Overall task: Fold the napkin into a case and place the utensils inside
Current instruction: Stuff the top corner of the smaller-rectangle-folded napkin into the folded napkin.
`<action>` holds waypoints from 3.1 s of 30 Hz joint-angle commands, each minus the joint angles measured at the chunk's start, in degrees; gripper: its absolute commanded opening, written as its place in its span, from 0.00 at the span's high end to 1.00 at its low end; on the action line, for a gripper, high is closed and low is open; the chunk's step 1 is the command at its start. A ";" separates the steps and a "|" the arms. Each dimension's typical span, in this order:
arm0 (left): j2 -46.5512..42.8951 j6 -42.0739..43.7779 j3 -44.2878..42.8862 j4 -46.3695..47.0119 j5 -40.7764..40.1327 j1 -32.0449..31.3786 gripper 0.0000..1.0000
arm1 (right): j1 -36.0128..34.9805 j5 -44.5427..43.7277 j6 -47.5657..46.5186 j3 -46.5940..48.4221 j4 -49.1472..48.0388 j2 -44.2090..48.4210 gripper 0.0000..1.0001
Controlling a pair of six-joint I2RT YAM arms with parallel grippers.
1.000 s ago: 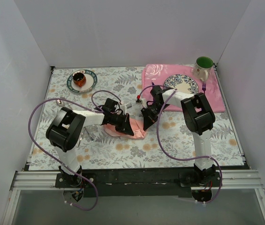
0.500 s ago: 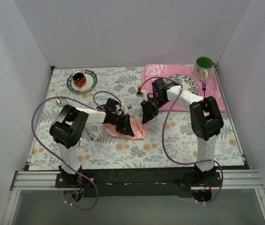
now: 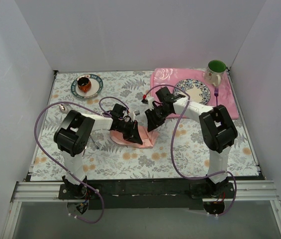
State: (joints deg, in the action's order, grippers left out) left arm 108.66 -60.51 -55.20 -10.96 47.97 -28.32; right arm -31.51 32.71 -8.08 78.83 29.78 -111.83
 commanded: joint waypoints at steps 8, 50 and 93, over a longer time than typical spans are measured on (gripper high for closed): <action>0.76 -0.31 -1.31 -0.47 1.25 0.63 1.00 | -2.68 -6.43 4.21 -5.17 -10.00 4.25 0.63; 0.76 -2.16 -2.54 -0.20 2.40 1.16 1.00 | -7.87 -14.51 1.66 -2.10 -5.52 -0.76 0.69; 1.99 -3.83 -8.08 -11.54 -7.36 3.97 1.00 | -8.92 -16.71 -3.96 -7.37 -9.65 8.47 0.99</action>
State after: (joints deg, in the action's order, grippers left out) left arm 110.26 -64.79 -62.04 -20.91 42.54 -24.58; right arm -40.21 16.40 -11.40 72.07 21.47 -106.80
